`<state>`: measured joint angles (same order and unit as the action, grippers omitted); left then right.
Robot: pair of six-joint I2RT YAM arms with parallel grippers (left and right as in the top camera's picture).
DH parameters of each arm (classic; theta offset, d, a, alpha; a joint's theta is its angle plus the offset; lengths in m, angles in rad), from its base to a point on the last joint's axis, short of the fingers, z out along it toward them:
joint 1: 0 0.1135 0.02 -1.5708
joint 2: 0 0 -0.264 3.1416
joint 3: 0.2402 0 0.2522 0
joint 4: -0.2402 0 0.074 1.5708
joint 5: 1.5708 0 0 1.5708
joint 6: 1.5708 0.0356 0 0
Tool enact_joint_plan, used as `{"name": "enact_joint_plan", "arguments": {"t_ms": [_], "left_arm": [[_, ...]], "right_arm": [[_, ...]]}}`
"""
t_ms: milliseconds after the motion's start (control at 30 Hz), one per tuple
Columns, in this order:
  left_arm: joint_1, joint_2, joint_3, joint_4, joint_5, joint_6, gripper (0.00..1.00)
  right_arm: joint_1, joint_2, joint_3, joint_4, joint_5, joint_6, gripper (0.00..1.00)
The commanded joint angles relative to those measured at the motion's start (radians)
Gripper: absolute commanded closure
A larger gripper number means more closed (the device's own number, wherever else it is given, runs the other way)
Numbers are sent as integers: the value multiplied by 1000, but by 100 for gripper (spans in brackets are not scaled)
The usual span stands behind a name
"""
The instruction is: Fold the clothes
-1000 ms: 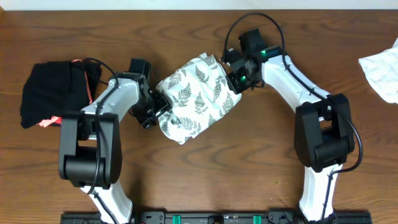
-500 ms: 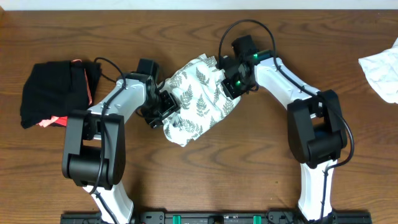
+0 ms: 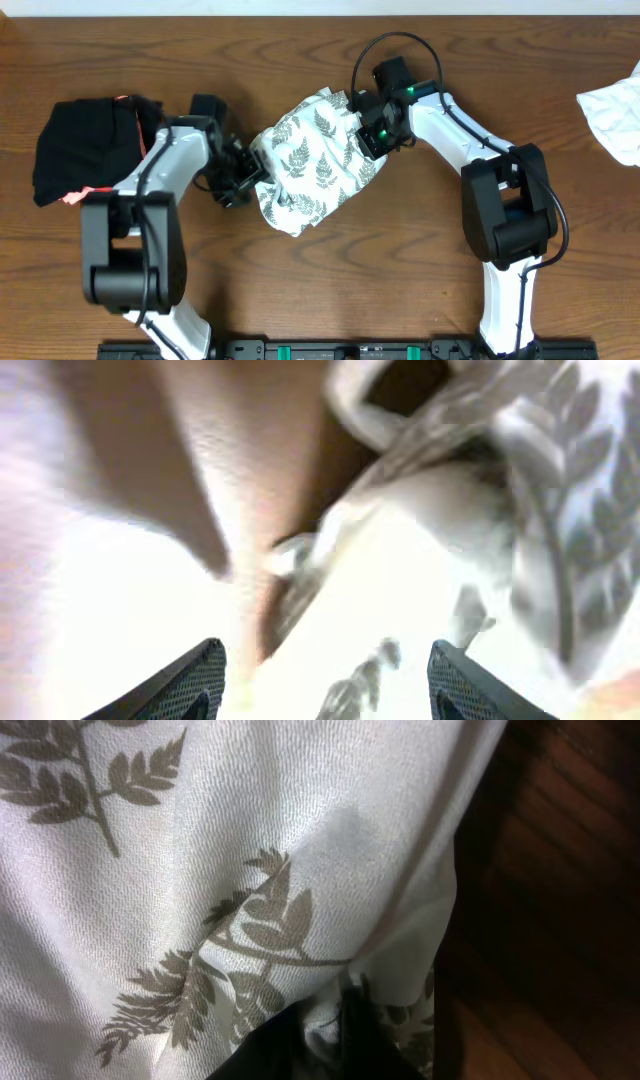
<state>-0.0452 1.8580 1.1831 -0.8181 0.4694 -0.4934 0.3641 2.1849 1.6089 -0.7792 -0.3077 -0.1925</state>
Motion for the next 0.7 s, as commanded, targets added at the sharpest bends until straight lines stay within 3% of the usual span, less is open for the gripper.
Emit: {"name": "enact_joint_plan", "arguments": {"t_ms": [0,167,467,667], "left_arm": [[-8,-50,-10,-19,-69,-27,35],[-42,-85,-10,47,42,153,35],[-40,-97,-69,98,42,141,34],[-40,-114,-164,202,185,161,34]], "right_arm": [[10,26,-3,-3,-14,-15,84],[9,26,-3,-3,-14,-15,83],[8,26,-3,-6,-14,-16,83],[8,26,-3,-7,-14,-16,83]]}}
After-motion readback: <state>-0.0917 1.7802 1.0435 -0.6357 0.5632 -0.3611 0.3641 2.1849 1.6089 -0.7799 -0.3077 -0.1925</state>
